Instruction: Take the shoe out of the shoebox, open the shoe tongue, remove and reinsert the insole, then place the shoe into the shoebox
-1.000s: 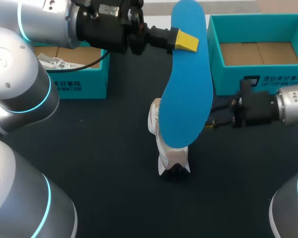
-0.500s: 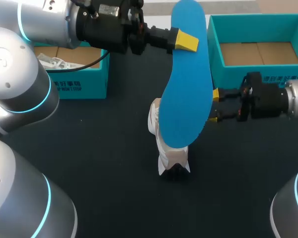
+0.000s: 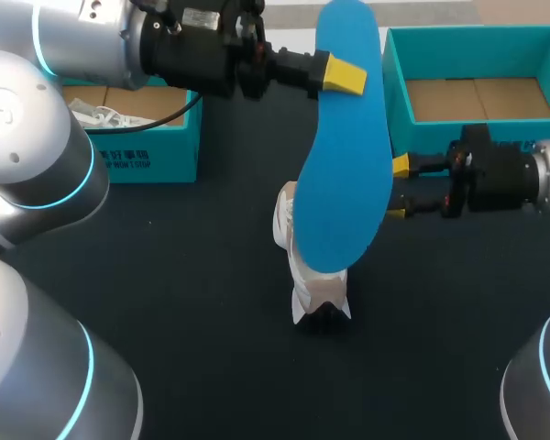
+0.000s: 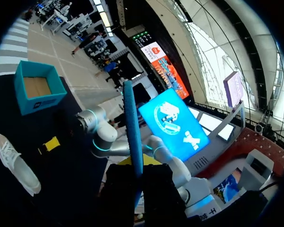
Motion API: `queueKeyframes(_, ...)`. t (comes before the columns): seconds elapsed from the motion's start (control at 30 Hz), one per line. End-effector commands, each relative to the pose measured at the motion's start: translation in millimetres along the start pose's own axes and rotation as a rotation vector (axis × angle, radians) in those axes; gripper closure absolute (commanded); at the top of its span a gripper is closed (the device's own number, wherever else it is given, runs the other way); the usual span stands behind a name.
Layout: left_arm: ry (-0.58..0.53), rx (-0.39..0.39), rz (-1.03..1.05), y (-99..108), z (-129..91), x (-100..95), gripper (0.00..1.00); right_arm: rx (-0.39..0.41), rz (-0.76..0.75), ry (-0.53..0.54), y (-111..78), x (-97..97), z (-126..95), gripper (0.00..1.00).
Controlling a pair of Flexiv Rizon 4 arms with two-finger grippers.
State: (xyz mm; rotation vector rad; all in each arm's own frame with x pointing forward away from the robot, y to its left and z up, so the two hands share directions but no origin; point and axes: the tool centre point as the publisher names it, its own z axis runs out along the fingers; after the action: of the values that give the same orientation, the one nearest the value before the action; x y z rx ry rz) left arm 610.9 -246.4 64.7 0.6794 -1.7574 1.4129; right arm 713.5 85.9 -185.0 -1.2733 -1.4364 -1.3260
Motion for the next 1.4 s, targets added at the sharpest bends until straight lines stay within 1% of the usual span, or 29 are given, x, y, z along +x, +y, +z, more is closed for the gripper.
queueKeyframes(0.03, 0.009, 0.034, 0.215, 5.5, -3.4, -18.1, 1.00, -0.001, 0.001, -0.002, -0.1, 0.3, 1.0, 0.00)
queueKeyframes(0.1, 0.024, 0.069, 0.328, 7.1, -4.3, -24.4, 1.00, -0.001, 0.001, -0.002, -0.1, 0.3, 1.0, 0.00)
queueKeyframes(0.13, 0.006, 0.075, 0.449, 9.1, -4.2, -30.0, 1.00, -0.001, 0.001, -0.002, -0.1, 0.3, 1.0, 0.00)
queueKeyframes(0.17, 0.001, 0.079, 0.518, 10.6, -4.1, -34.7, 1.00, -0.001, 0.001, -0.002, -0.1, 0.3, 1.0, 0.00)
queueKeyframes(0.2, -0.003, 0.116, 0.630, 10.8, -4.2, -38.1, 1.00, -0.001, 0.001, -0.002, -0.1, 0.3, 1.0, 0.00)
queueKeyframes(0.23, -0.020, 0.127, 0.710, 10.7, -4.0, -41.8, 1.00, -0.001, 0.001, -0.002, -0.1, 0.3, 1.0, 0.00)
queueKeyframes(0.3, -0.021, 0.176, 0.919, 10.3, -5.7, -47.6, 1.00, -0.001, 0.001, -0.002, -0.1, 0.3, 1.0, 0.00)
queueKeyframes(0.33, -0.016, 0.178, 0.991, 10.6, -6.9, -50.1, 1.00, -0.001, 0.001, -0.002, -0.1, 0.3, 1.0, 0.00)
queueKeyframes(0.37, -0.013, 0.213, 1.075, 10.5, -8.6, -52.0, 1.00, -0.001, 0.001, -0.002, -0.1, 0.3, 1.0, 0.00)
queueKeyframes(0.4, -0.009, 0.217, 1.178, 11.1, -10.5, -54.4, 1.00, -0.001, 0.001, -0.002, -0.1, 0.3, 1.0, 0.00)
queueKeyframes(0.47, -0.014, 0.285, 1.368, 12.2, -14.4, -59.5, 1.00, -0.001, 0.001, -0.002, -0.1, 0.3, 1.0, 0.00)
queueKeyframes(0.5, -0.004, 0.284, 1.434, 14.1, -16.6, -63.1, 1.00, -0.001, 0.001, -0.002, -0.1, 0.3, 1.0, 0.00)
queueKeyframes(0.53, -0.027, 0.326, 1.500, 14.3, -18.6, -65.6, 1.00, -0.001, 0.001, -0.002, -0.1, 0.3, 1.0, 0.00)
queueKeyframes(0.6, -0.038, 0.300, 1.532, 13.8, -21.1, -70.0, 1.00, -0.001, 0.001, -0.002, -0.1, 0.3, 1.0, 0.00)
queueKeyframes(1.2, -0.038, 0.300, 1.532, 13.8, -21.1, -70.0, 1.00, -0.001, 0.001, -0.002, -0.1, 0.3, 1.0, 0.00)
queueKeyframes(1.23, -0.036, 0.340, 1.577, 16.8, -21.2, -74.3, 1.00, -0.001, 0.001, -0.002, -0.1, 0.3, 1.0, 0.00)
queueKeyframes(1.27, -0.044, 0.355, 1.668, 20.6, -21.5, -81.8, 1.00, -0.001, 0.001, -0.002, -0.1, 0.3, 1.0, 0.00)
queueKeyframes(1.3, -0.058, 0.389, 1.760, 23.6, -22.5, -89.1, 1.00, -0.001, 0.001, -0.002, -0.1, 0.3, 1.0, 0.00)
queueKeyframes(1.33, -0.044, 0.412, 1.858, 27.6, -24.4, -94.5, 1.00, -0.001, 0.001, -0.002, -0.1, 0.3, 1.0, 0.00)
queueKeyframes(1.37, -0.065, 0.424, 1.876, 29.9, -26.7, -100.0, 1.00, -0.001, 0.001, -0.002, -0.1, 0.3, 1.0, 0.00)
queueKeyframes(1.4, -0.059, 0.448, 1.940, 31.0, -29.4, -104.3, 1.00, -0.001, 0.001, -0.002, -0.1, 0.3, 1.0, 0.00)
